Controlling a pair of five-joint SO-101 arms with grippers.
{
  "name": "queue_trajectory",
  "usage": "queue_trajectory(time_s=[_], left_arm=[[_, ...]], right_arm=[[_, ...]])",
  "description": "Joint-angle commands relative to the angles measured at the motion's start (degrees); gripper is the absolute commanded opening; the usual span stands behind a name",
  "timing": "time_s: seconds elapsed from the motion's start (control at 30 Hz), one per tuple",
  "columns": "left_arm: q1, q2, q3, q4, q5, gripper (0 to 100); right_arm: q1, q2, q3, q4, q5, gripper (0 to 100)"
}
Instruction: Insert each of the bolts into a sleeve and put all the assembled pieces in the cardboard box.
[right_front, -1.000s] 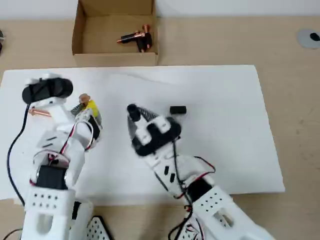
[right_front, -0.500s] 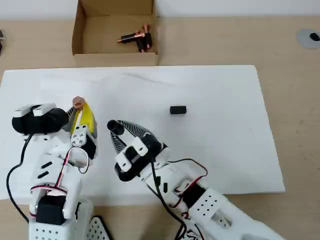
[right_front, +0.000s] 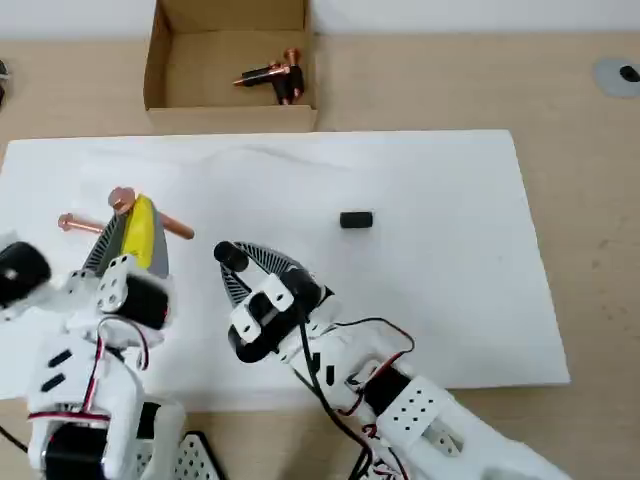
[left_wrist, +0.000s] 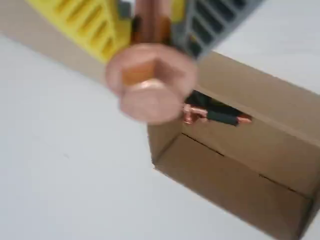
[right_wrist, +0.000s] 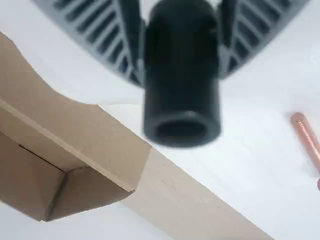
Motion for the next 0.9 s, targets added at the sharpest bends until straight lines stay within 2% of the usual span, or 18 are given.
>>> queue_trajectory(time_s=[0.0,0.17,0.33,0.67,0.87], left_arm=[[3.1,-0.7,-4.8,3.0,1.3,1],[9.4,-0.7,-5.2,7.2,1.1,1],[10.0,-0.7,-3.6,6.6,1.0,1],[7.7,-0.7,4.2,-4.7,-2.5,1],[7.7,-0.7,6.6,-6.2,-4.0,1]], right_arm=[[-0.5,0.0,-0.2,-1.5,0.1,1.1],[-0.5,0.0,-0.2,-1.5,0.1,1.1],[-0.5,0.0,-0.2,-1.5,0.0,1.1],[-0.5,0.0,-0.2,-1.5,0.0,1.1],[-0.5,0.0,-0.2,-1.5,0.0,1.1]])
